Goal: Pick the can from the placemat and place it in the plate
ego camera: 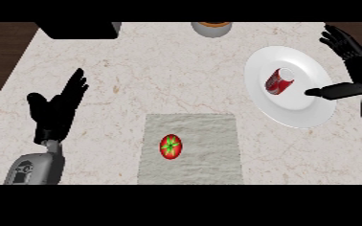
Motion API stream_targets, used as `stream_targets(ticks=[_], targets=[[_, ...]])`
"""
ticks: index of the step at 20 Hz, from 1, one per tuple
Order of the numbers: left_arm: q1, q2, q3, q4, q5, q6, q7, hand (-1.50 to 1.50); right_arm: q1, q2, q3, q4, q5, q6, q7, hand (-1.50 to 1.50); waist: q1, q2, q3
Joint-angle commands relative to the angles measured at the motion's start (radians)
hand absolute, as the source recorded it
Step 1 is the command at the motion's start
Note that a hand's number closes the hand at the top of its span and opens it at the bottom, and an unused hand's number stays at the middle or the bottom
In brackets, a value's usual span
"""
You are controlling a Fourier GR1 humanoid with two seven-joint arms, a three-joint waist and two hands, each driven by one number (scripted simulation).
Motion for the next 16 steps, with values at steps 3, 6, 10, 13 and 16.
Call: stream_targets(ticks=[3,6,10,13,16], targets=[[0.020,0.013,0.015,-0.027,0.015,-0.019,0.004,0.00,0.022,-0.046,-0.042,0.037,-0.110,0.248,0.118,-1.50,0.006,0.001,0.000],[-0.007,0.028,0.022,-0.047,0.039,-0.046,0.045,0.00,0.003,-0.144,-0.061,0.133,-0.109,0.325,0.053,-1.50,0.020,0.008,0.002],[0.024,0.005,0.026,0.035,0.016,-0.039,-0.065,0.00,0.020,-0.142,-0.042,0.121,-0.095,0.303,-0.026,-1.50,0.015,0.007,0.001],[-0.017,0.017,0.029,-0.021,0.026,-0.035,0.024,0.00,0.011,-0.172,-0.047,0.199,-0.087,0.305,-0.082,-1.50,0.024,0.010,0.003],[-0.064,-0.015,-0.006,0.045,-0.014,-0.010,0.021,0.00,0.005,-0.205,-0.046,0.221,-0.088,0.316,-0.098,-1.50,0.021,0.012,0.003]])
